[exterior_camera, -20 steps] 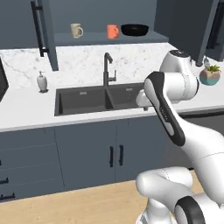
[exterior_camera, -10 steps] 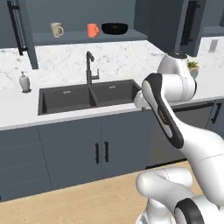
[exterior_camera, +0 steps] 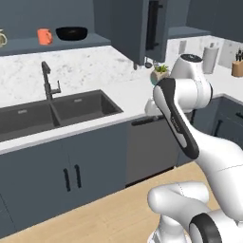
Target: Gather all objects into one cabinet and sort the glasses and bowls to opposite sides.
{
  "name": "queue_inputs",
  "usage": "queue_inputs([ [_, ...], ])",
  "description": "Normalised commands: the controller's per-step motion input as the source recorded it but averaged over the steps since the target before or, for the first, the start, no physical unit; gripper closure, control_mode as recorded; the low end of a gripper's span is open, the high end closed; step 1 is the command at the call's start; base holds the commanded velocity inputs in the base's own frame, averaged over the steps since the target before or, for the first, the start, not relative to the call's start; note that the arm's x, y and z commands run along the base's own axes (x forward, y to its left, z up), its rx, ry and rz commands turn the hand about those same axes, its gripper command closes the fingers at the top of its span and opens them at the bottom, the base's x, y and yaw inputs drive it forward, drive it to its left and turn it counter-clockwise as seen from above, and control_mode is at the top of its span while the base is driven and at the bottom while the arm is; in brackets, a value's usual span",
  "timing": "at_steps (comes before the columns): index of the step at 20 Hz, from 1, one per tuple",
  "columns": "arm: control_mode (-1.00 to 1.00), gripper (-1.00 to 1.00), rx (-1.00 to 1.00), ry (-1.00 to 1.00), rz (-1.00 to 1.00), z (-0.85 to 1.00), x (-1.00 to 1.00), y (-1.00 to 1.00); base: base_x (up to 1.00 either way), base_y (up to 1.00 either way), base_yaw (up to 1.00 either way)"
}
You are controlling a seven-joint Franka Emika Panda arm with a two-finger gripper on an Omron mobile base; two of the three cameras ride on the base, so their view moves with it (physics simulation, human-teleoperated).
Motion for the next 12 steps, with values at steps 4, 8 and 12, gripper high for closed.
queue_inputs([
  [4, 1.00, -1.00, 0.00, 0.00, 0.00, 0.00, 0.00, 0.00, 0.00, -0.42, -0.30],
  [8, 1.00, -1.00, 0.00, 0.00, 0.00, 0.00, 0.00, 0.00, 0.06, -0.32, -0.08],
  [12, 1.00, -1.00, 0.00, 0.00, 0.00, 0.00, 0.00, 0.00, 0.19, -0.38, 0.07],
])
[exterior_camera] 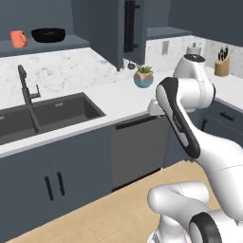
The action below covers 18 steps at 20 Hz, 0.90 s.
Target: Gather all objects into one cabinet and sort the glasses and bowls to opposite sides.
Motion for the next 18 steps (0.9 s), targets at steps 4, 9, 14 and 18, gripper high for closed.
queue_inputs([
  [4, 1.00, -1.00, 0.00, 0.00, 0.00, 0.00, 0.00, 0.00, 0.16, -0.46, 0.24],
  [9, 1.00, -1.00, 0.00, 0.00, 0.00, 0.00, 0.00, 0.00, 0.08, -0.52, 0.30],
  [14, 1.00, -1.00, 0.00, 0.00, 0.00, 0.00, 0.00, 0.00, 0.06, -0.56, 0.31],
  [18, 1.00, -1.00, 0.00, 0.00, 0.00, 0.00, 0.00, 0.00, 0.14, -0.63, 0.29],
])
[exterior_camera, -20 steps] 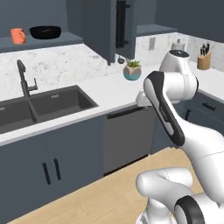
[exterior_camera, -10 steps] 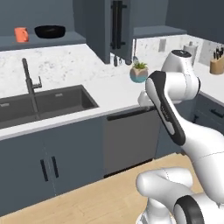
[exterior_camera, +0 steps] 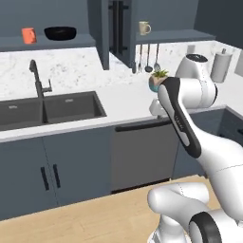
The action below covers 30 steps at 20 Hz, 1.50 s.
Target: Gather all objects into one cabinet and sort the glasses and bowls to opposite sides.
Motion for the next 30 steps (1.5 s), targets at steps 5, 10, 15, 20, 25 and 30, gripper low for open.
queue_inputs([
  [5, 1.00, -1.00, 0.00, 0.00, 0.00, 0.00, 0.00, 0.00, 0.21, -0.69, 0.26],
  [10, 1.00, -1.00, 0.00, 0.00, 0.00, 0.00, 0.00, 0.00, 0.30, -0.78, 0.23],
  [15, 1.00, -1.00, 0.00, 0.00, 0.00, 0.00, 0.00, 0.00, 0.43, -0.77, 0.22],
  [20, 1.00, -1.00, 0.00, 0.00, 0.00, 0.00, 0.00, 0.00, 0.61, -0.52, 0.16],
  [25, 1.00, -1.00, 0.00, 0.00, 0.00, 0.00, 0.00, 0.00, 0.95, -0.26, 0.09],
  [30, 1.00, -1.00, 0.00, 0.00, 0.00, 0.00, 0.00, 0.00, 0.97, -0.22, 0.07],
])
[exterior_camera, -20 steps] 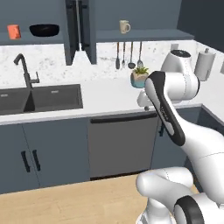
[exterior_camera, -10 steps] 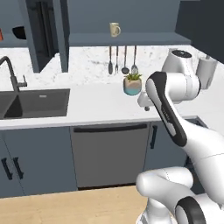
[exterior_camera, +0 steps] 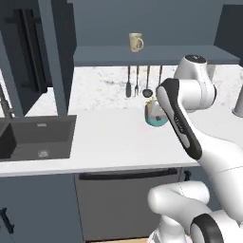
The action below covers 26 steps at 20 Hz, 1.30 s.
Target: Gather all objects into one cabinet and sort the glasses and bowls to opposite sides.
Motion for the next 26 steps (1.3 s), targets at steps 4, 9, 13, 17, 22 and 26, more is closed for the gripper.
queue_inputs([
  [4, 1.00, -1.00, 0.00, 0.00, 0.00, 0.00, 0.00, 0.00, 0.94, -0.25, 0.07],
  [9, 1.00, -1.00, 0.00, 0.00, 0.00, 0.00, 0.00, 0.00, 0.69, -0.26, 0.06],
  [13, 1.00, -1.00, 0.00, 0.00, 0.00, 0.00, 0.00, 0.00, 0.15, -0.13, 0.02],
  [17, 1.00, -1.00, 0.00, 0.00, 0.00, 0.00, 0.00, 0.00, 0.00, 0.00, 0.00],
  [22, -1.00, -1.00, 0.00, 0.00, 0.00, 0.00, 0.00, 0.00, 0.00, 0.00, 0.00],
  [26, -1.00, -1.00, 0.00, -0.05, 0.00, 0.23, 0.00, 0.00, 0.00, 0.00, 0.00],
])
